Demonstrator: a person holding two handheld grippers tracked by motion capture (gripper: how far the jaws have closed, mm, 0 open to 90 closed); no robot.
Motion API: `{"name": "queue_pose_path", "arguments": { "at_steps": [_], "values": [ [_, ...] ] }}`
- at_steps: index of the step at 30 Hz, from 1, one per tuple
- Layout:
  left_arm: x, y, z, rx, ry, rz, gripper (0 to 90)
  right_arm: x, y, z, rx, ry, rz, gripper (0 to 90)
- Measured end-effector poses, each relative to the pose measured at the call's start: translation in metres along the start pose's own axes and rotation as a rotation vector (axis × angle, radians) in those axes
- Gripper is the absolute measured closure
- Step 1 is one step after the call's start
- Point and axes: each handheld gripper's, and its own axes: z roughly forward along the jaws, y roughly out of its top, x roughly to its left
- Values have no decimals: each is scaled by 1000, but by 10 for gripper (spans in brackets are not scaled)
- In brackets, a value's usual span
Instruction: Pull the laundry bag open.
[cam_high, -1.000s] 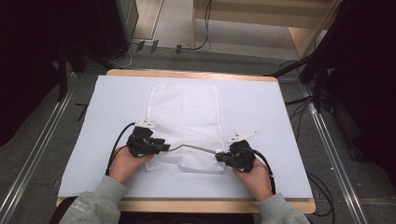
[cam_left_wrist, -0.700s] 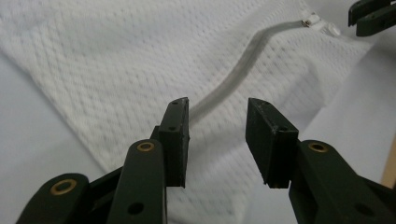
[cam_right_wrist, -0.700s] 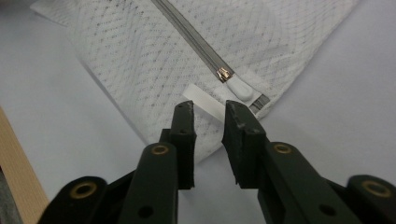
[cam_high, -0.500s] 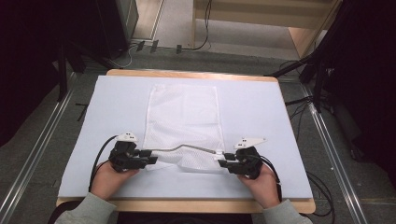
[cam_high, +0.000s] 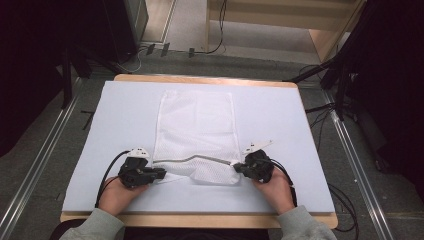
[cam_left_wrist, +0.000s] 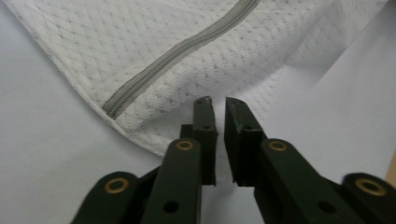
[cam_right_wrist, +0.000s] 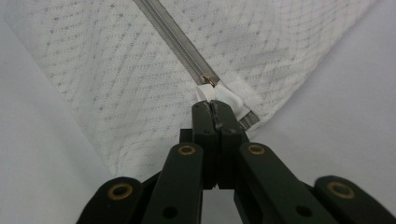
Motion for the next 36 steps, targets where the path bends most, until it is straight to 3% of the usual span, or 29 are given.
{"name": "queue_pose_path", "arguments": {
  "at_steps": [8,11,14,19,23,30,36],
  "values": [
    [1,-2,-2,10,7,-3,891,-10,-5,-14,-16,-5,45,900],
    [4,-2,-5,22,-11,-32,894,-16,-12,-20,-19,6,75,900],
    [5,0,-6,43,-43,-44,883,-16,-14,-20,-10,20,68,900],
    [2,6,-15,-20,-65,-33,843,-16,-14,-25,-41,2,76,863],
    [5,11,-17,-60,-72,-50,811,-19,-14,-32,-85,-18,88,830],
    [4,23,-13,-61,-66,-27,771,-23,-6,-35,-148,-21,107,848],
    [5,37,-7,-63,-51,-8,714,-27,0,-27,-156,-6,117,868]
  ]
}}
